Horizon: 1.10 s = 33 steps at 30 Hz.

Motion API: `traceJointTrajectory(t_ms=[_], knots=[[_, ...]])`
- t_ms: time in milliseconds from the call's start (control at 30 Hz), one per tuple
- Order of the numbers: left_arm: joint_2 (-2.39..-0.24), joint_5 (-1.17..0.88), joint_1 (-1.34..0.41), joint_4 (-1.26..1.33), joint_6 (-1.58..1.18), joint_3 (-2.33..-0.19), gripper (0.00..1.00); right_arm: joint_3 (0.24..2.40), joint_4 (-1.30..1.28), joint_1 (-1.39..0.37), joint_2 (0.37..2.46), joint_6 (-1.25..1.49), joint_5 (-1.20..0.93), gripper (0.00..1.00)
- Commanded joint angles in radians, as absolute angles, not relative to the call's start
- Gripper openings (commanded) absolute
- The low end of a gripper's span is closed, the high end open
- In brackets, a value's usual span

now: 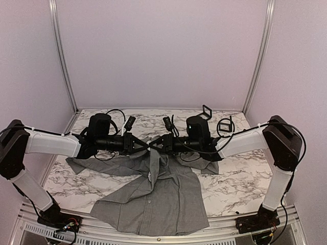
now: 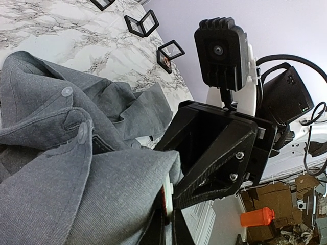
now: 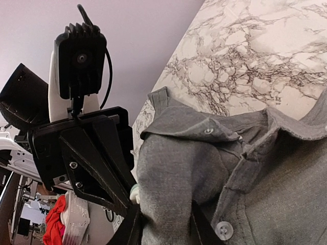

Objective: Remove the brooch from the garment
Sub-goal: Open the brooch with the crumpled clothing.

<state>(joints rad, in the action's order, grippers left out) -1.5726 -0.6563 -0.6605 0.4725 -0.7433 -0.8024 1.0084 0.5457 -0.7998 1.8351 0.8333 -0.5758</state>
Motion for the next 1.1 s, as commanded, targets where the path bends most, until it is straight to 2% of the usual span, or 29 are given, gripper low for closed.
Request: traceJointTrajectory(t_ms=[0,367,533,767,1067], knots=[[-1.549,-0.656,-0.672,0.48,-0.711,-0.794,0.0,1.012,0.586,-0.796,1.847,0.842,-0.593,0.24],[-1.506,-0.633,-0.675,0.384,-0.637,-0.809,0.0,1.017,0.594,-0.797,1.854,0.836,-0.619,0.09],[-1.501,-0.632,-0.678,0.387,-0.635,-0.808,0.0,1.017,0.584,-0.796,1.851,0.831,-0.617,0.1],[-1.485,-0.618,-0.678,0.38,-0.633,-0.803,0.0,1.007,0.542,-0.796,1.829,0.8,-0.593,0.23],[-1.48,-0.615,-0.678,0.371,-0.632,-0.799,0.0,0.987,0.506,-0.794,1.796,0.776,-0.555,0.26]])
